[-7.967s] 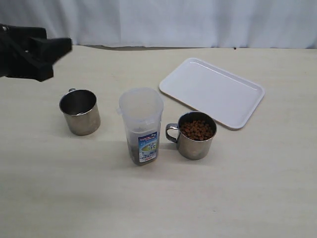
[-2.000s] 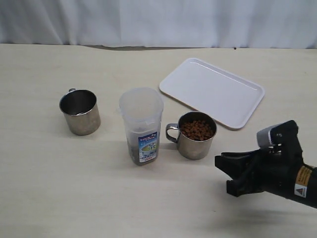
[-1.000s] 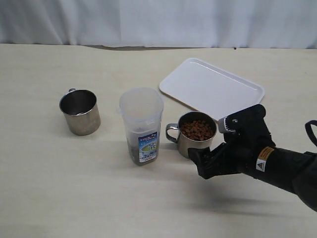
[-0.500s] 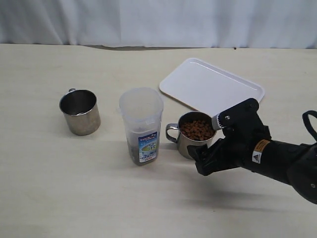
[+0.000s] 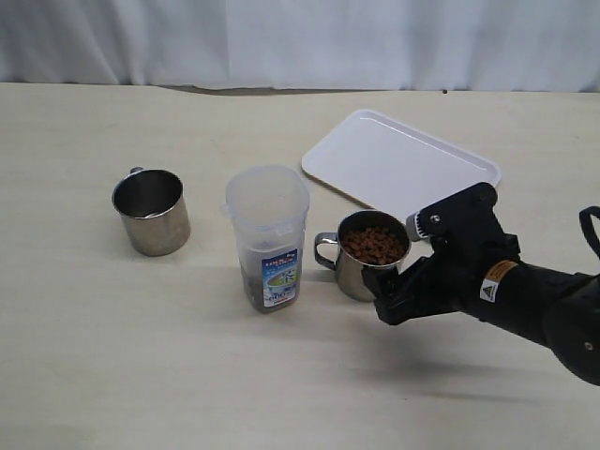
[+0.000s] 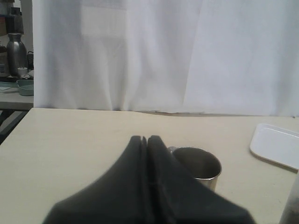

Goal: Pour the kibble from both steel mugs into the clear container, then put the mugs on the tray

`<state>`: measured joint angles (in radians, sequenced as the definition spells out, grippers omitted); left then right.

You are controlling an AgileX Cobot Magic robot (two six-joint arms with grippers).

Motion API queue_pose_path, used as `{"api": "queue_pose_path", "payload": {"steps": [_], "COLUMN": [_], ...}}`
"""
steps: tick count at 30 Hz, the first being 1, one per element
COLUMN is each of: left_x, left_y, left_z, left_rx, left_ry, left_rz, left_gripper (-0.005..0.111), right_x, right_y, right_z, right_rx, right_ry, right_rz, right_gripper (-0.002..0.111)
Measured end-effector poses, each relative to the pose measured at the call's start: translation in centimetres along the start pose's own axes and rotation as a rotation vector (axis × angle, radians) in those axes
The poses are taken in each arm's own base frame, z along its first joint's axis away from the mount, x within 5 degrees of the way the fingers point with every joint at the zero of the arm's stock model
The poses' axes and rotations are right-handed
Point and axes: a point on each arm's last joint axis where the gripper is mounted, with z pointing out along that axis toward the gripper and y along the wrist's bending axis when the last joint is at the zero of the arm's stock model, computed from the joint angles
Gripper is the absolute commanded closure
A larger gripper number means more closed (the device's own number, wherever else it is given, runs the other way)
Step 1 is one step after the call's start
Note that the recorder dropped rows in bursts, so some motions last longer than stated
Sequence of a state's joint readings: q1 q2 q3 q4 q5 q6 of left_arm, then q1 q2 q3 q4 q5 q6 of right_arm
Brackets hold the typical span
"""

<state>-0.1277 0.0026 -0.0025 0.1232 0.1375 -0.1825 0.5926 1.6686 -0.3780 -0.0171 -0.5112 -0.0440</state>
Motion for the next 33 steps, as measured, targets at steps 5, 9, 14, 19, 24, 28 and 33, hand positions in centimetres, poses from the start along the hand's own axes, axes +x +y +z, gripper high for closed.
{"api": "queue_pose_path", "payload": {"steps": [5, 9, 14, 19, 24, 28, 33], "left_x": [0.0, 0.0, 0.0, 0.0, 0.0, 0.0, 0.0], "left_y": [0.0, 0.0, 0.0, 0.0, 0.0, 0.0, 0.0], "left_z": [0.0, 0.0, 0.0, 0.0, 0.0, 0.0, 0.0], "left_rx": [0.0, 0.0, 0.0, 0.0, 0.0, 0.0, 0.0], "left_ry": [0.0, 0.0, 0.0, 0.0, 0.0, 0.0, 0.0], "left_rz": [0.0, 0.0, 0.0, 0.0, 0.0, 0.0, 0.0], "left_gripper": [0.107, 0.107, 0.107, 0.107, 0.107, 0.107, 0.107], "right_x": [0.1, 0.2, 0.2, 0.2, 1.0, 1.8, 1.9], "right_y": [-0.2, -0.3, -0.3, -0.1, 0.4, 0.5, 0.5], "right_z": [0.0, 0.0, 0.0, 0.0, -0.3, -0.5, -0.5], "right_rx": [0.02, 0.035, 0.03, 0.013, -0.042, -0.051, -0.059], "right_ry": [0.011, 0.025, 0.024, 0.018, 0.042, 0.09, 0.101], "right_rz": [-0.053, -0.075, -0.062, -0.075, -0.15, -0.158, -0.172], "right_gripper": [0.038, 0.038, 0.038, 0.038, 0.038, 0.038, 0.038]}}
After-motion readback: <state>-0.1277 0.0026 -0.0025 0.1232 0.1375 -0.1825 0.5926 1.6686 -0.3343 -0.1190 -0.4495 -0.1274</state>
